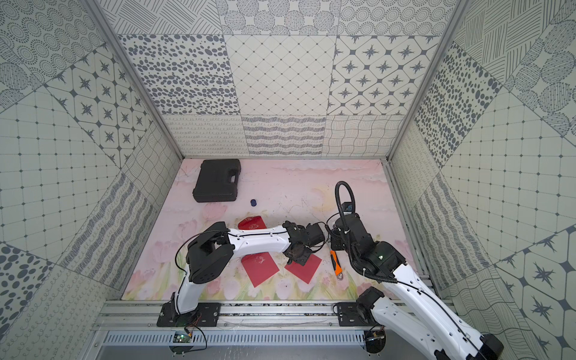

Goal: Seal the envelope with a glue stick
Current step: Seal the envelope at the center of the board, then move the envelope to the center of the board.

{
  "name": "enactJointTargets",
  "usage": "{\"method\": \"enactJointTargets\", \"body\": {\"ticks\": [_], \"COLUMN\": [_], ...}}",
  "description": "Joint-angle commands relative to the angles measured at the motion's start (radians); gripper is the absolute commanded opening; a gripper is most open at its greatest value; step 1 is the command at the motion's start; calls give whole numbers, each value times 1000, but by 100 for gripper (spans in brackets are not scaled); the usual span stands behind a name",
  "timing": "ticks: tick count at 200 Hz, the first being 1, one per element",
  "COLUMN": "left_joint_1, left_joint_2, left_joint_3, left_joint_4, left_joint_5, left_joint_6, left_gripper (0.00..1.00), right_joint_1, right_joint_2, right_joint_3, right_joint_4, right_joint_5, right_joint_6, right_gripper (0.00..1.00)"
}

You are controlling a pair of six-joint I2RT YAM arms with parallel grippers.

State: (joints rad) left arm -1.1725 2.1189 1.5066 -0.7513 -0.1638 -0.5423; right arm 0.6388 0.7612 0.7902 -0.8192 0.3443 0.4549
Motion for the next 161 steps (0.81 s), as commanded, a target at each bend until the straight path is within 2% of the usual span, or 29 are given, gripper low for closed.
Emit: {"method": "enactJointTargets", "body": {"ticks": [1,36,63,93,142,161], "left_joint_1": [-23,-15,35,88,156,165], "left_joint_2": [98,33,-99,-199,-238,-237], "left_joint_3": [-40,-68,-113,-153,-260,-286], "left_joint_4": [-151,-91,11,79,176,193], "left_joint_5": [-29,-22,60,156,319,338], "left_joint_6": [-3,-2,-8,-20,-64,-77], "left_gripper": [18,22,29,31,31,33], "right_joint_1": [-3,-4,-4,-5,-4,-5], "right_joint_2": [2,1,0,2,22,34], "right_joint_3": [19,21,36,49,73,85], "right_joint_4": [37,34,14,-1,-4,-6], "right_joint_5": [7,11,14,19,9,0], "right_joint_6": [-17,-18,-9,6,37,45], "right_gripper": [0,0,0,0,0,0]}}
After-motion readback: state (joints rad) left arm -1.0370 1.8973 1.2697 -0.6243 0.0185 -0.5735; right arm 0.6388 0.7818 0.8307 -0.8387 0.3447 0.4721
